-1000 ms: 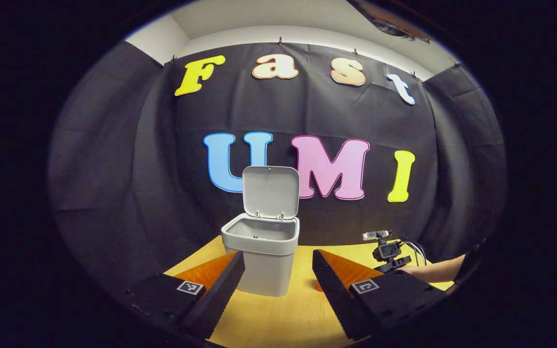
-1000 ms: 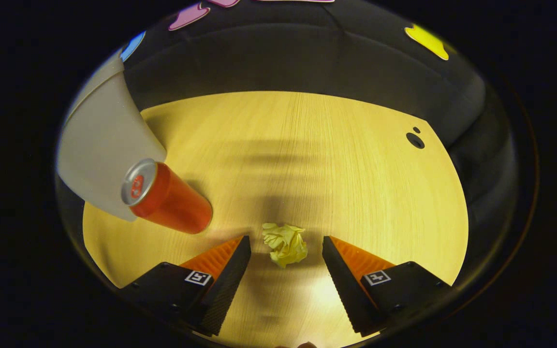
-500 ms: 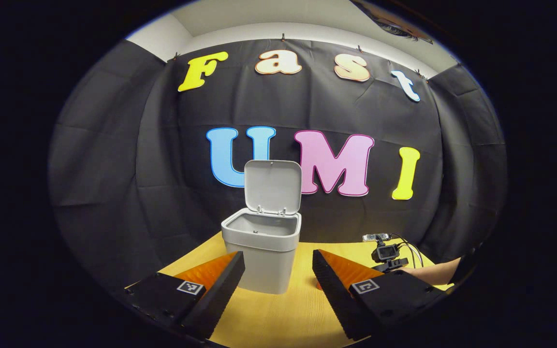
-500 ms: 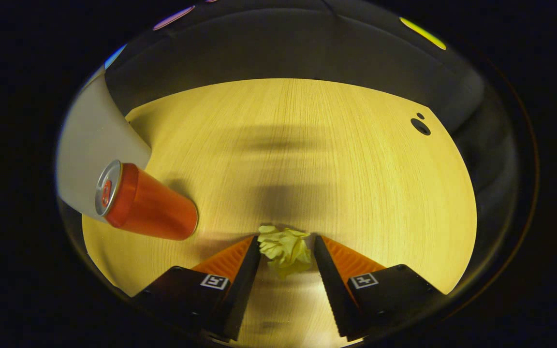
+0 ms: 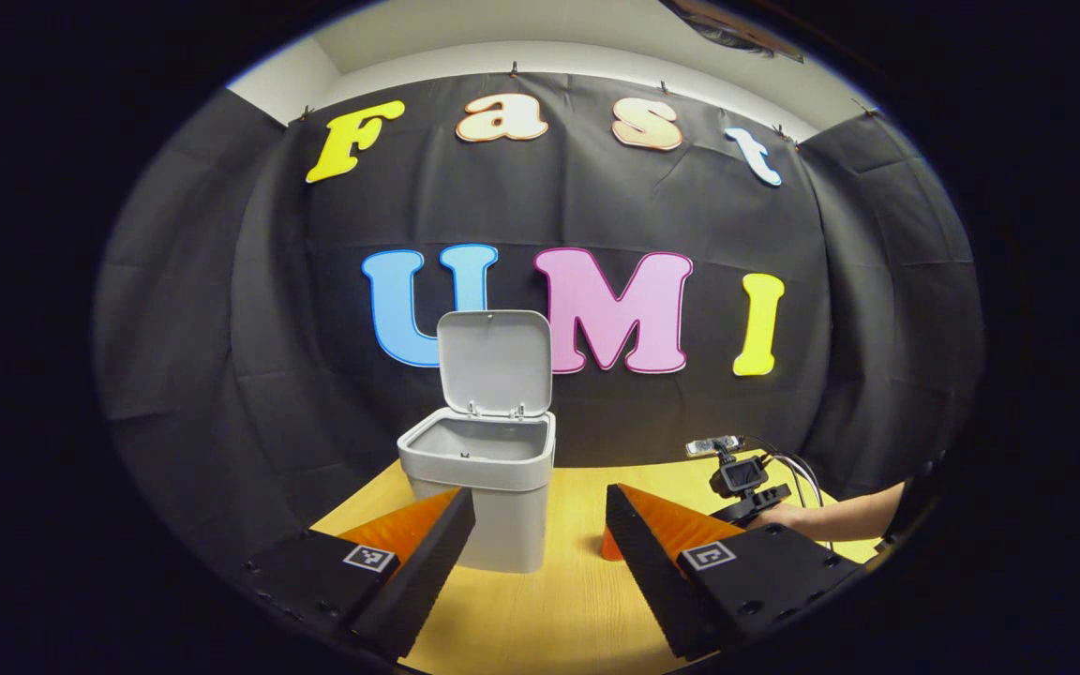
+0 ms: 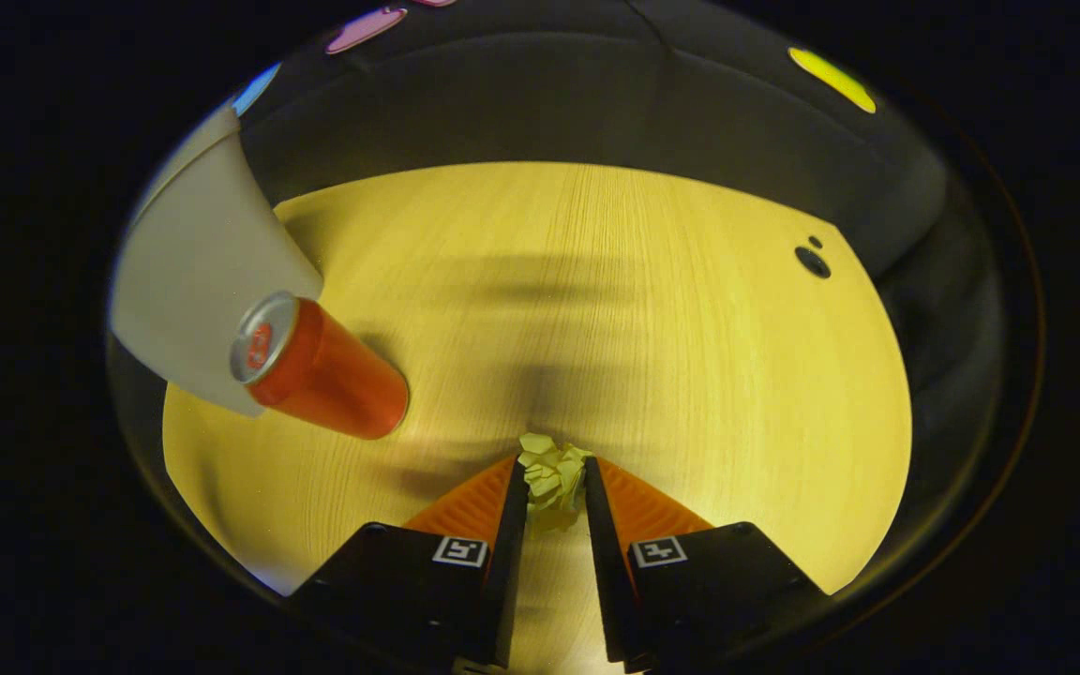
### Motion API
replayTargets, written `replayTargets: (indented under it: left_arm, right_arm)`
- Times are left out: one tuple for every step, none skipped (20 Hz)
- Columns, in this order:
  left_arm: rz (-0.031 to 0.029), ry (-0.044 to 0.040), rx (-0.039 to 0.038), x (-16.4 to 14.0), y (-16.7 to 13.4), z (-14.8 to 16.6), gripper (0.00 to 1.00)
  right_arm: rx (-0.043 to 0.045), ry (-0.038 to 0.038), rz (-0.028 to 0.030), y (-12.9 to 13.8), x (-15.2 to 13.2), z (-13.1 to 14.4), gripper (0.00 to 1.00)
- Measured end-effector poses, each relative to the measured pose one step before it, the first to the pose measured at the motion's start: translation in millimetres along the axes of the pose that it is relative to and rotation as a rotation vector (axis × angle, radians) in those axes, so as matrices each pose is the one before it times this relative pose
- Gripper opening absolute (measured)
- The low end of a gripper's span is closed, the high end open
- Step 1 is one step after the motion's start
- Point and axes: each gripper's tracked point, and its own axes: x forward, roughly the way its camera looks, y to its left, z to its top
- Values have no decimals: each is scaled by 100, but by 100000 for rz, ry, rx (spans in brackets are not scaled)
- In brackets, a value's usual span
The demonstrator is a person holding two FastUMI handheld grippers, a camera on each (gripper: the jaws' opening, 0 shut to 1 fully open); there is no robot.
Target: Press the lid of the desktop garbage bin to open it, pick up the crumpled paper on the desktop and throw it into the bin, then pick up the pop can on the desktop and drop it into the bin, and finally close the garbage bin lid.
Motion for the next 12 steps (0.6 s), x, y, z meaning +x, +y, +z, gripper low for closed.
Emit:
replayTargets:
  left_arm:
    - [-821, -35, -919, 189, 110, 117, 95]
    - [-2007, -768, -1983, 137, 220, 190, 95]
    - [-812, -394, -455, 76, 419, 202, 95]
    - [-382, -594, 49, -79, 308, 29, 95]
    - [-201, -642, 114, -110, 401, 148, 95]
    - [-161, -467, 27, -161, 368, -29, 95]
    - [-82, -290, -190, -166, 370, 51, 95]
    - [106, -200, -402, -212, 541, -87, 95]
    - [385, -225, -496, -223, 613, 35, 95]
    - [1353, -160, -1059, -494, 1194, -248, 95]
    - [1560, -80, -964, -403, 957, -48, 95]
    - [1228, -343, -834, -272, 853, 107, 95]
  right_arm:
    - [-2186, -4468, -508, 138, -1543, 1354, 41]
    - [-3720, -7222, -27, 342, -3949, 2534, 41]
    - [-2218, -4218, 254, 233, -1951, 1927, 41]
    - [-1809, -4480, 639, 671, -1768, 2142, 41]
    - [-634, -4519, 1310, 882, -1940, 2355, 41]
    - [60, -4489, 2118, 1060, -2003, 2448, 41]
    - [76, -4555, 2161, 954, -1521, 2741, 41]
    - [-61, -3702, 2680, 1201, -955, 2463, 41]
    - [-100, -3230, 3048, 1636, -860, 2465, 41]
    - [-1687, -7151, 5666, 3435, -879, 4682, 40]
    - [-2546, -3226, 1958, 1582, -87, 2111, 40]
    - [-2787, -1917, 1989, 1555, 286, 1499, 41]
